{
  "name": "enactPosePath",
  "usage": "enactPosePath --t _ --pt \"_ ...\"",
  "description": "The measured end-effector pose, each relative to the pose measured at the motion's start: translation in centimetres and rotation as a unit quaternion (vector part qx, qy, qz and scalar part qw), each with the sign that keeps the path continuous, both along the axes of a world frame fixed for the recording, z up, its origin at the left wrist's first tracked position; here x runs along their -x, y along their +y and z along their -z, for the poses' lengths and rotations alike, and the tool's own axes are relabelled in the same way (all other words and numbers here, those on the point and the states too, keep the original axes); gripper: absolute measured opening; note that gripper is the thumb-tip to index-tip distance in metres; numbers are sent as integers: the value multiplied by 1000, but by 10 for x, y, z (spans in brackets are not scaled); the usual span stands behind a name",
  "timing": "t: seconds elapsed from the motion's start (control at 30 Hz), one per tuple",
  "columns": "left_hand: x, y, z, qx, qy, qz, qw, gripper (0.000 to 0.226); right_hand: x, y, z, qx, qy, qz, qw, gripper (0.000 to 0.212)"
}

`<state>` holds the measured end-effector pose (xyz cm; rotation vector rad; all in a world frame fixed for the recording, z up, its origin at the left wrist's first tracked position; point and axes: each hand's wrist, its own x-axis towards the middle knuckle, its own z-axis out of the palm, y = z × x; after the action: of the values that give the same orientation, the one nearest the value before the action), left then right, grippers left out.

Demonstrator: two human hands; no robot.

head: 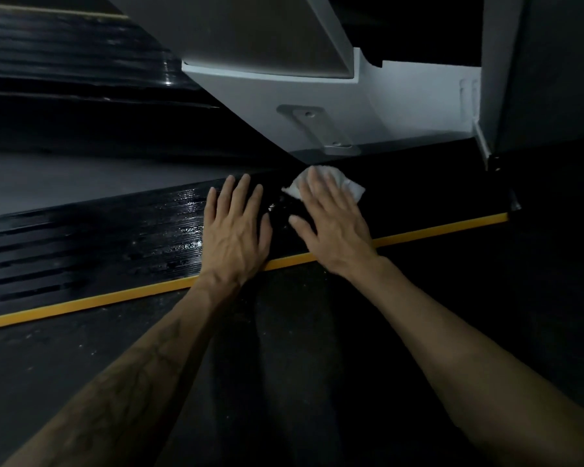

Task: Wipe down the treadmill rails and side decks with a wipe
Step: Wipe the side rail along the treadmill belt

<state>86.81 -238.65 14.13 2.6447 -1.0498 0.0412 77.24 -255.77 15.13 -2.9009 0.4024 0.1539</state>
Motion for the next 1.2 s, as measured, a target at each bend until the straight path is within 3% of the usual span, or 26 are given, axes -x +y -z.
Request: enactPosePath --t 0.17,0.4,0.63,0.87,1.1,1.2 --pt "-2 7 1 -3 2 3 1000 59 33 -9 8 26 -35 -65 997 63" --pt "-1 8 3 -12 11 5 1000 59 -12 5 4 1 -36 91 995 73" --pt "-2 10 6 -22 6 9 1000 60 24 5 8 0 -37 -49 998 64" --pt "0 8 3 -15 19 0 1000 59 -5 6 -2 12 3 73 997 81" --pt "-2 8 1 -28 22 11 999 61 40 13 6 10 -9 -16 1000 70" --pt "-1 8 1 -33 23 5 999 61 33 -2 4 21 -2 -3 1000 69"
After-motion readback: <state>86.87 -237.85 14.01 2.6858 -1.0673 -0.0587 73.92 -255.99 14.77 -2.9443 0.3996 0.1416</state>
